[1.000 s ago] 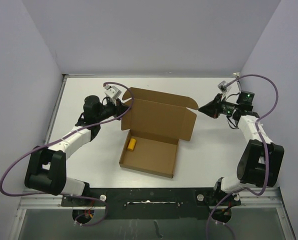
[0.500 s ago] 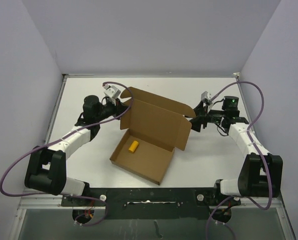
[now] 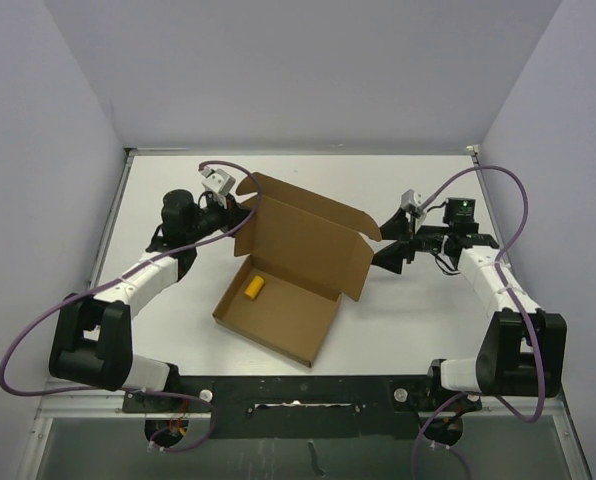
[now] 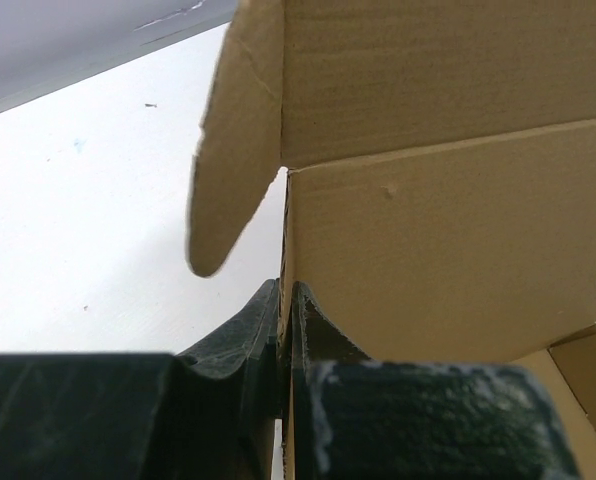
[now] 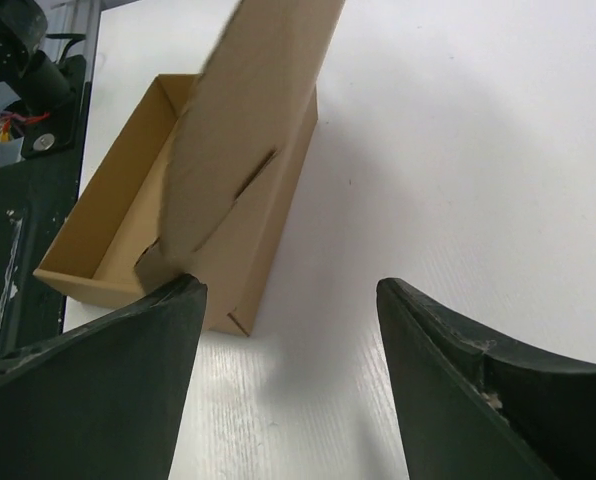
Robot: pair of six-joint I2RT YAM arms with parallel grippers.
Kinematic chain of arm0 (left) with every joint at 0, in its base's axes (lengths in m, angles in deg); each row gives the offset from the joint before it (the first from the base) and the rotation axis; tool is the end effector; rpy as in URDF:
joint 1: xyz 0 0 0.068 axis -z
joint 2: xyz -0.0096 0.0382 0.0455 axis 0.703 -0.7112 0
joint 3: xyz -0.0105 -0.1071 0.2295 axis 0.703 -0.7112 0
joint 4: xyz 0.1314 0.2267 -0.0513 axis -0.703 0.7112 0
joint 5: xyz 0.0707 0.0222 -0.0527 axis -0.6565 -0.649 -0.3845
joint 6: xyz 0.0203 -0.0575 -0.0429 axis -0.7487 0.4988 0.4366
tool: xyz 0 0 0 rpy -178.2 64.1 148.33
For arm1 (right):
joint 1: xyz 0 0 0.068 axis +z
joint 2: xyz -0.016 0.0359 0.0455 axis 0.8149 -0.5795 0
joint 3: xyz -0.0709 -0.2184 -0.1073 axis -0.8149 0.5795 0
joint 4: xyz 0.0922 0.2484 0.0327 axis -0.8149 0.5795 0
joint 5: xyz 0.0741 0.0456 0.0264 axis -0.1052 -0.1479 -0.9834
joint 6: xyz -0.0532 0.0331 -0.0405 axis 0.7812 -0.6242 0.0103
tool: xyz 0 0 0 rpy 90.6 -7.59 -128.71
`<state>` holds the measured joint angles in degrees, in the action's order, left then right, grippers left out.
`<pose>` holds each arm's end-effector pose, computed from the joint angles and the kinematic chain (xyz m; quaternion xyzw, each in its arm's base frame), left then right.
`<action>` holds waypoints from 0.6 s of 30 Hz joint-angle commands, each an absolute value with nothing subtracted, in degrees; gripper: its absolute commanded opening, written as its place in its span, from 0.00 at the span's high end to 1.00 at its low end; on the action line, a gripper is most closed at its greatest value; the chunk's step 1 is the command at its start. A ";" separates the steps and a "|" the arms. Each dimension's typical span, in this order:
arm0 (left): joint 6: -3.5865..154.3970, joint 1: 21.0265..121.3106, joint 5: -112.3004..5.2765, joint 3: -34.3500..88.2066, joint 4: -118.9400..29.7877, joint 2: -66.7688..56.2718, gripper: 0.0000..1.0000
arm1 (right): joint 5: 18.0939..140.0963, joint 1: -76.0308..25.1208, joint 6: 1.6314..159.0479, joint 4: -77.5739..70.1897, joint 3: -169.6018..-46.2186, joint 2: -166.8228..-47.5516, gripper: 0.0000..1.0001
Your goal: Fold the paper box
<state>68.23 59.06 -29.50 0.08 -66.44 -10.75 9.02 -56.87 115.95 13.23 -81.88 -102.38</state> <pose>0.3257 -0.1180 0.2317 0.2398 0.7264 -0.3116 0.5637 0.2781 0.0501 0.2306 -0.4021 0.6422 0.4756 0.4469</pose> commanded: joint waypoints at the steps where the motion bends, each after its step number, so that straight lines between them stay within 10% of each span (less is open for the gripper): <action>1: 71.16 57.23 -29.69 0.82 -69.24 -8.52 1.00 | 6.09 -56.52 129.61 26.39 -84.91 -101.21 0.30; 18: 72.86 57.41 -25.98 0.29 -72.48 -9.51 1.00 | 17.14 -47.31 91.58 -23.35 -72.63 -103.89 0.25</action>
<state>70.98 57.25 -29.20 0.01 -67.12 -10.75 16.89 -48.60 99.93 -6.94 -73.60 -102.66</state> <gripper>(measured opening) 0.029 0.757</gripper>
